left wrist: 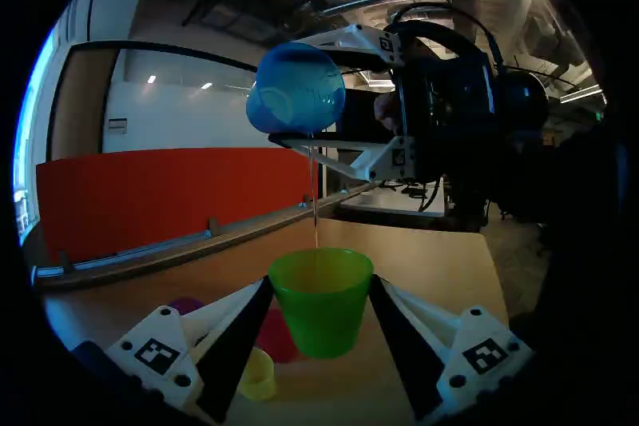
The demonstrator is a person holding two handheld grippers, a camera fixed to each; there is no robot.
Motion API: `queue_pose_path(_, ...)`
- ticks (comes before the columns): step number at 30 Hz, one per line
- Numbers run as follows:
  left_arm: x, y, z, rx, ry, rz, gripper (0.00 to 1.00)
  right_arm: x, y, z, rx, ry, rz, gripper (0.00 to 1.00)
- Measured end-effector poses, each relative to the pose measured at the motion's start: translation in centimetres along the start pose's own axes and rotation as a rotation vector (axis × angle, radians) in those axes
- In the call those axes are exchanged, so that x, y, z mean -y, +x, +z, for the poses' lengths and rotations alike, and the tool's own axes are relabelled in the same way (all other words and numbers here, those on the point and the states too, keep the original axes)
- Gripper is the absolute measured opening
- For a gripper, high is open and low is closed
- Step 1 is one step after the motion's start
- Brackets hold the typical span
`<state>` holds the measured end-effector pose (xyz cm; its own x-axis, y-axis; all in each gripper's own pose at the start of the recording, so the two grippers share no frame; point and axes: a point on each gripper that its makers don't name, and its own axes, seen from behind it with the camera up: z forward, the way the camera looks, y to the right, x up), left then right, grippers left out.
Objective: Pour water
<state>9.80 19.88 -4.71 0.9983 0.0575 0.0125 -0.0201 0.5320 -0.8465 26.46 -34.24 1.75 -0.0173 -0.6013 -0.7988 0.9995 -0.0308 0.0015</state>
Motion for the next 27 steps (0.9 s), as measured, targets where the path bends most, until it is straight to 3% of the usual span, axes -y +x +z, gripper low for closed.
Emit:
queue_pose_path(20,0.17,-0.05,0.21,-0.001,-0.002,-0.003,0.87,0.05,-0.06,0.02,0.001,0.004,-0.032,0.89)
queue_pose_path(27,0.31,-0.07,0.14,-0.003,0.003,-0.005,0.87,0.48,-0.29,-0.18,-0.003,0.006,0.039,0.89)
